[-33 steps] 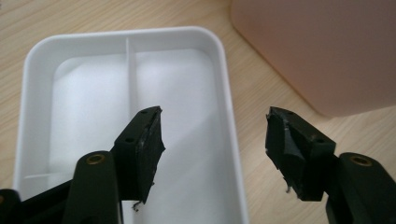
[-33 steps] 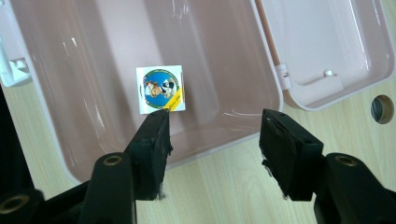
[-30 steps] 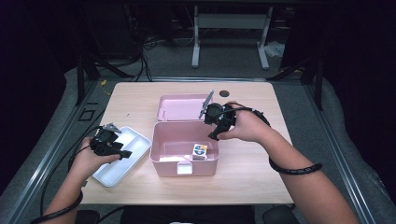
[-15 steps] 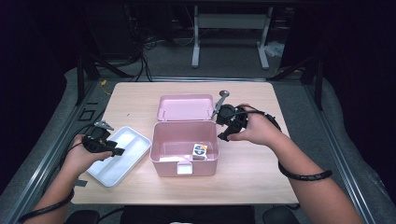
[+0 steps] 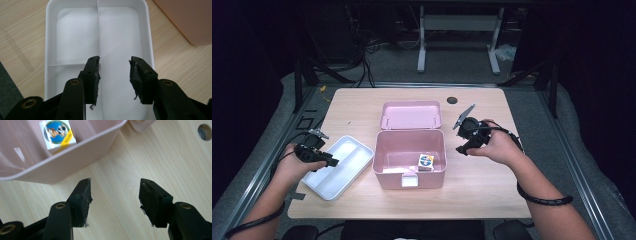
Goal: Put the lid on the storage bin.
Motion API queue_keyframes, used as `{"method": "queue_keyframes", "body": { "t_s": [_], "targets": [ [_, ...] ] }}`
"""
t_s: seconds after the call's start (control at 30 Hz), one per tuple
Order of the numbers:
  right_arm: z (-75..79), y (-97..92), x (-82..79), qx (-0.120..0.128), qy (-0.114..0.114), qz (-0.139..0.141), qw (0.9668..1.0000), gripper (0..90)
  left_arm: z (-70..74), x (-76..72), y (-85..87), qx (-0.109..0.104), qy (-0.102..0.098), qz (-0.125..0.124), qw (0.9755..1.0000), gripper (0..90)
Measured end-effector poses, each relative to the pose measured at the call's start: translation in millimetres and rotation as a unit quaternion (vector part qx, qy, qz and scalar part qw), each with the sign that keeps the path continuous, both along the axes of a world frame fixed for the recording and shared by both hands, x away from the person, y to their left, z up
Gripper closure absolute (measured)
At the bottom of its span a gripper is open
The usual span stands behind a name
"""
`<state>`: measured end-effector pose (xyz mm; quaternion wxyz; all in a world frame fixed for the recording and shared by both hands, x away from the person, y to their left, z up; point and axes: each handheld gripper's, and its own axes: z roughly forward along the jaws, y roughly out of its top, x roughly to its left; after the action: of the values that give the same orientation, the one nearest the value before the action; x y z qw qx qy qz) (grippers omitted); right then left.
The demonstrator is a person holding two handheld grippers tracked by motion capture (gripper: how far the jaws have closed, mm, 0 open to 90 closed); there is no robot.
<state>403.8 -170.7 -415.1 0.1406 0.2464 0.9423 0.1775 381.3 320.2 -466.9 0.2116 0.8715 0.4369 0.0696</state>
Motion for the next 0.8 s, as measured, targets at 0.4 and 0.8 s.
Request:
{"method": "queue_keyframes", "body": {
  "t_s": [0.4, 0.8],
  "targets": [
    [-25.7, -17.2, 3.5, -0.007, 0.013, -0.031, 0.9994, 43.2, -11.7, 12.2, -1.5, 0.032, 0.047, -0.001, 0.9984, 67.1],
    [-36.8, -23.4, 3.9, -0.002, 0.022, -0.039, 0.9990, 43.2, -31.3, 26.1, -6.8, 0.057, 0.092, -0.005, 0.9941, 72.8]
  ]
}}
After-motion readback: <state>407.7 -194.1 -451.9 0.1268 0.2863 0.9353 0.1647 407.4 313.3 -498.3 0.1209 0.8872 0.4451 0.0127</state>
